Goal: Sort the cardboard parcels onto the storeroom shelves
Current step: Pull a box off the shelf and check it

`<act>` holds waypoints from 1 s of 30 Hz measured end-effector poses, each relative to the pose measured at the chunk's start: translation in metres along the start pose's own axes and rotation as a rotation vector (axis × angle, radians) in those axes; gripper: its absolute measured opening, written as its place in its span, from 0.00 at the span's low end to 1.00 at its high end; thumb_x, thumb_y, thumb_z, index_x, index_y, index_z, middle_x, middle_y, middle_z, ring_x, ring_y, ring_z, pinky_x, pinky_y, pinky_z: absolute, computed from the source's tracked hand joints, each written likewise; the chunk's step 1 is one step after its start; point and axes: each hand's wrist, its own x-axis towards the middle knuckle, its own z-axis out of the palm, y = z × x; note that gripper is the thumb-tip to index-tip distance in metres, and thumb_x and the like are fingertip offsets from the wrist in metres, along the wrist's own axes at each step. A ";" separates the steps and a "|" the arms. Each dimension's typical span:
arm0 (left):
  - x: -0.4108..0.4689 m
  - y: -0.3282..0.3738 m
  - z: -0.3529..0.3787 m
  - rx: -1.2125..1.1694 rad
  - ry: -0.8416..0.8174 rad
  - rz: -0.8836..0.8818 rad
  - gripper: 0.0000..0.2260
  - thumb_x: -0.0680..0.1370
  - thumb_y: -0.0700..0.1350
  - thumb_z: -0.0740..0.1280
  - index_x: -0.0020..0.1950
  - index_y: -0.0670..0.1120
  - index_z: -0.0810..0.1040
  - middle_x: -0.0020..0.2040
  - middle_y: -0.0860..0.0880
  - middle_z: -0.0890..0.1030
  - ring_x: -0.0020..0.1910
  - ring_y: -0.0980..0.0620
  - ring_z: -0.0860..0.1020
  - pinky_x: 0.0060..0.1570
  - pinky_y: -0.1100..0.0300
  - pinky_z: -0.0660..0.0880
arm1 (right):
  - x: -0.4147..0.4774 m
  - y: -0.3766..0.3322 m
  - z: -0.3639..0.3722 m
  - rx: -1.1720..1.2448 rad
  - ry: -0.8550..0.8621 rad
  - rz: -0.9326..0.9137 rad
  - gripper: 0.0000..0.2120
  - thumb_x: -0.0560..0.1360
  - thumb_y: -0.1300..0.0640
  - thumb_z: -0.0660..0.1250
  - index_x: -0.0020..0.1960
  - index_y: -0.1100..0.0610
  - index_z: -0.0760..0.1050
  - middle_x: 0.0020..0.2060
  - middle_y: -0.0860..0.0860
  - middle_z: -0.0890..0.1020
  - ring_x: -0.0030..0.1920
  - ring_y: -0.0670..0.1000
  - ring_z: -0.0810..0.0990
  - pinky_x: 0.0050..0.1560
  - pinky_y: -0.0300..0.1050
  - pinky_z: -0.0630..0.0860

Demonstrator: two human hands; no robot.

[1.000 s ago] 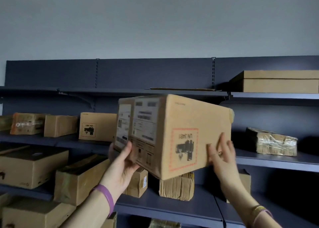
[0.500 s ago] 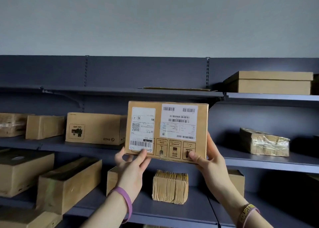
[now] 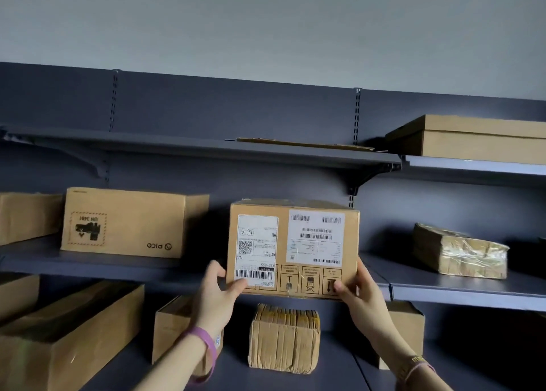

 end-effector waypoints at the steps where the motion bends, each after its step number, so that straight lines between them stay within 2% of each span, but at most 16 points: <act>1: 0.009 -0.003 0.002 0.028 -0.012 0.007 0.12 0.73 0.43 0.72 0.47 0.43 0.69 0.44 0.50 0.80 0.42 0.51 0.79 0.40 0.56 0.75 | 0.004 0.006 0.002 -0.053 0.008 -0.002 0.26 0.77 0.67 0.65 0.70 0.48 0.67 0.57 0.42 0.82 0.60 0.42 0.79 0.64 0.47 0.76; 3: 0.024 -0.010 0.009 0.047 -0.035 0.006 0.12 0.74 0.43 0.72 0.49 0.44 0.69 0.47 0.50 0.80 0.45 0.50 0.79 0.48 0.51 0.77 | 0.015 0.014 0.006 -0.139 0.018 -0.004 0.24 0.77 0.66 0.65 0.69 0.48 0.67 0.56 0.41 0.82 0.60 0.44 0.79 0.62 0.47 0.77; 5: 0.039 -0.020 0.016 0.090 -0.046 0.027 0.11 0.75 0.44 0.70 0.48 0.46 0.68 0.48 0.51 0.80 0.47 0.50 0.79 0.49 0.50 0.77 | 0.029 0.022 0.011 -0.246 0.016 0.017 0.23 0.77 0.62 0.66 0.69 0.48 0.67 0.55 0.40 0.82 0.59 0.48 0.79 0.63 0.54 0.75; 7: 0.053 -0.029 0.022 0.151 -0.058 0.063 0.11 0.75 0.46 0.70 0.45 0.49 0.67 0.48 0.53 0.81 0.45 0.52 0.79 0.45 0.53 0.77 | 0.042 0.032 0.015 -0.401 0.007 0.071 0.19 0.78 0.57 0.66 0.68 0.50 0.67 0.51 0.38 0.81 0.60 0.52 0.79 0.70 0.61 0.65; 9: 0.064 -0.037 0.027 0.213 -0.070 0.089 0.11 0.75 0.48 0.69 0.45 0.49 0.67 0.47 0.56 0.80 0.44 0.54 0.79 0.42 0.56 0.76 | 0.053 0.043 0.019 -0.498 0.009 0.139 0.16 0.80 0.51 0.62 0.67 0.52 0.67 0.52 0.39 0.80 0.64 0.53 0.76 0.76 0.58 0.51; 10: 0.069 -0.040 0.030 0.233 -0.070 0.093 0.11 0.75 0.49 0.69 0.46 0.48 0.67 0.47 0.56 0.80 0.43 0.54 0.79 0.39 0.57 0.76 | 0.057 0.048 0.020 -0.517 0.014 0.166 0.16 0.81 0.50 0.61 0.66 0.53 0.66 0.54 0.41 0.81 0.65 0.53 0.76 0.76 0.55 0.48; 11: 0.072 -0.042 0.034 0.251 -0.062 0.096 0.11 0.76 0.50 0.69 0.47 0.49 0.67 0.47 0.56 0.80 0.41 0.55 0.78 0.35 0.60 0.74 | 0.060 0.051 0.022 -0.542 0.020 0.179 0.16 0.81 0.49 0.60 0.66 0.54 0.66 0.56 0.44 0.81 0.65 0.53 0.75 0.76 0.54 0.48; 13: 0.077 -0.045 0.039 0.303 -0.036 0.113 0.11 0.76 0.52 0.68 0.46 0.50 0.67 0.45 0.58 0.79 0.37 0.58 0.76 0.28 0.65 0.68 | 0.067 0.055 0.024 -0.606 0.035 0.188 0.16 0.81 0.47 0.58 0.65 0.54 0.66 0.57 0.48 0.82 0.64 0.54 0.76 0.74 0.52 0.56; 15: 0.080 -0.046 0.040 0.333 -0.024 0.128 0.12 0.75 0.54 0.69 0.45 0.52 0.67 0.42 0.60 0.77 0.35 0.60 0.75 0.26 0.67 0.65 | 0.072 0.057 0.023 -0.678 0.063 0.187 0.16 0.81 0.45 0.59 0.62 0.53 0.68 0.56 0.51 0.82 0.59 0.56 0.77 0.63 0.49 0.66; 17: 0.083 -0.048 0.040 0.318 -0.021 0.122 0.13 0.74 0.54 0.70 0.44 0.52 0.67 0.41 0.61 0.78 0.35 0.61 0.76 0.27 0.67 0.65 | 0.073 0.059 0.023 -0.757 0.089 0.181 0.15 0.80 0.42 0.59 0.59 0.53 0.69 0.54 0.51 0.83 0.56 0.56 0.78 0.55 0.47 0.66; 21: 0.083 -0.052 0.043 0.272 -0.010 0.102 0.12 0.73 0.53 0.71 0.45 0.52 0.68 0.45 0.58 0.81 0.38 0.59 0.78 0.28 0.69 0.67 | 0.074 0.063 0.026 -0.768 0.097 0.181 0.16 0.80 0.43 0.59 0.59 0.53 0.69 0.55 0.50 0.82 0.57 0.55 0.78 0.59 0.47 0.66; 24: 0.082 -0.049 0.043 0.231 -0.061 0.055 0.13 0.74 0.51 0.71 0.49 0.49 0.69 0.50 0.52 0.81 0.43 0.55 0.79 0.33 0.62 0.72 | 0.072 0.054 0.032 -0.581 0.169 0.139 0.13 0.77 0.52 0.67 0.58 0.54 0.68 0.51 0.50 0.81 0.58 0.59 0.77 0.59 0.51 0.69; 26: 0.084 -0.041 0.035 0.208 -0.085 0.029 0.15 0.74 0.49 0.71 0.56 0.46 0.72 0.56 0.48 0.80 0.52 0.49 0.78 0.46 0.58 0.74 | 0.063 0.042 0.039 -0.580 0.373 0.008 0.19 0.74 0.58 0.70 0.63 0.57 0.69 0.56 0.55 0.78 0.59 0.62 0.74 0.60 0.56 0.70; 28: 0.085 -0.029 0.021 0.190 -0.063 0.047 0.20 0.74 0.50 0.71 0.63 0.45 0.72 0.62 0.47 0.76 0.62 0.47 0.74 0.56 0.58 0.69 | 0.052 0.028 0.049 -0.645 0.536 -0.197 0.20 0.74 0.60 0.69 0.65 0.59 0.70 0.58 0.59 0.77 0.59 0.61 0.74 0.59 0.56 0.71; 30: 0.082 -0.016 0.004 0.129 -0.040 0.080 0.22 0.74 0.51 0.71 0.65 0.46 0.72 0.64 0.49 0.75 0.65 0.50 0.71 0.60 0.58 0.67 | 0.043 0.011 0.066 -0.538 0.411 -0.291 0.21 0.75 0.61 0.69 0.67 0.57 0.70 0.60 0.55 0.75 0.61 0.54 0.71 0.61 0.47 0.69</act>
